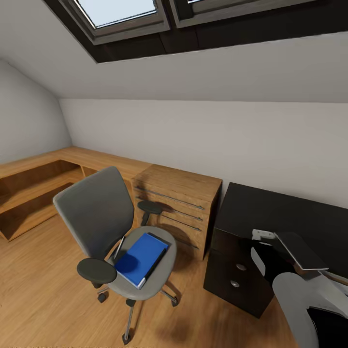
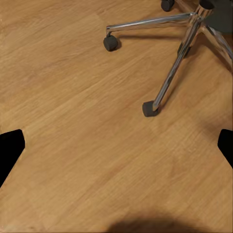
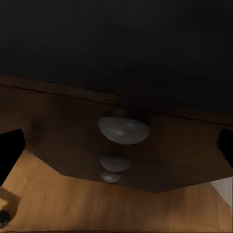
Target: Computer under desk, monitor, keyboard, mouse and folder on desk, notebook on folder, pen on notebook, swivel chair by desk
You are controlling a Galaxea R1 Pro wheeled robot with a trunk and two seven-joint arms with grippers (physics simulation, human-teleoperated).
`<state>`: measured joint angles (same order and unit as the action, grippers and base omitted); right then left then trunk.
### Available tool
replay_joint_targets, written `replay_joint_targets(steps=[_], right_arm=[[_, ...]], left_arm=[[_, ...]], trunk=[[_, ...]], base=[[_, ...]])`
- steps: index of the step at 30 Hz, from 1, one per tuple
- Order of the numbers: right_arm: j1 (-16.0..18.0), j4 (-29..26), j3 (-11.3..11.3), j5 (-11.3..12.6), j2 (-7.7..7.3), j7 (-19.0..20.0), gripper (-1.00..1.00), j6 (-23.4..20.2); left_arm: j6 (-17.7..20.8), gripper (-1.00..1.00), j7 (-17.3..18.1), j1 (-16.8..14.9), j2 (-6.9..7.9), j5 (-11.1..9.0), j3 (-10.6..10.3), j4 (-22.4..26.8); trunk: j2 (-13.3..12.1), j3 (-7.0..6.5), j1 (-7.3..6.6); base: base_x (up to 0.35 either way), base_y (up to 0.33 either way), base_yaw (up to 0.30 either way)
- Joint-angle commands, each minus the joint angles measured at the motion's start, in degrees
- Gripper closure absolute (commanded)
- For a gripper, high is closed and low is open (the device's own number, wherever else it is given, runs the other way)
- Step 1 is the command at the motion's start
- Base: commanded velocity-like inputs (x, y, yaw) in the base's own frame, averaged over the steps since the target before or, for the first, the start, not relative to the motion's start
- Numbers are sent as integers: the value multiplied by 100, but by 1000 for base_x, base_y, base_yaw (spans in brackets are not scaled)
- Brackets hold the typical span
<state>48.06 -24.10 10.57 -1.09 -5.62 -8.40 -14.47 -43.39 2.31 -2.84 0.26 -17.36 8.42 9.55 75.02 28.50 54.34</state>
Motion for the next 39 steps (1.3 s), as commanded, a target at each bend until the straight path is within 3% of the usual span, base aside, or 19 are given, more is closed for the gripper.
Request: replay_joint_targets(steps=[1, 12, 17, 25, 29, 39], right_arm=[[4, -10, 19, -12, 34, -10, -100, -33], [5, 28, 13, -26, 148, 25, -100, -29], [-1, 44, 0, -50, 256, 212, -100, 1], [-45, 9, -84, -238, 613, 373, -100, 184], [-49, -3, -351, -361, 803, 374, -100, 168], [-51, -238, -719, -403, 1304, 399, -100, 84]], left_arm=[[-12, -100, 24, -5, -4, 3, 28, -6], [-12, -100, 24, -3, -5, 2, 28, -6], [-10, -100, 24, -3, -8, 2, 28, -6], [-9, -100, 24, -4, -8, 4, 28, -6], [-11, -100, 24, -5, -8, 1, 28, -6], [-12, -100, 17, -4, 0, -4, 35, -6]], trunk=[[4, 9, 0], [4, 16, 0], [4, 16, 0], [4, 16, 0], [4, 16, 0], [4, 16, 0]], base=[[0, 310, 61], [0, 126, 15], [0, 9, 1], [0, 1, 0], [0, 0, 0], [0, 42, 0]])
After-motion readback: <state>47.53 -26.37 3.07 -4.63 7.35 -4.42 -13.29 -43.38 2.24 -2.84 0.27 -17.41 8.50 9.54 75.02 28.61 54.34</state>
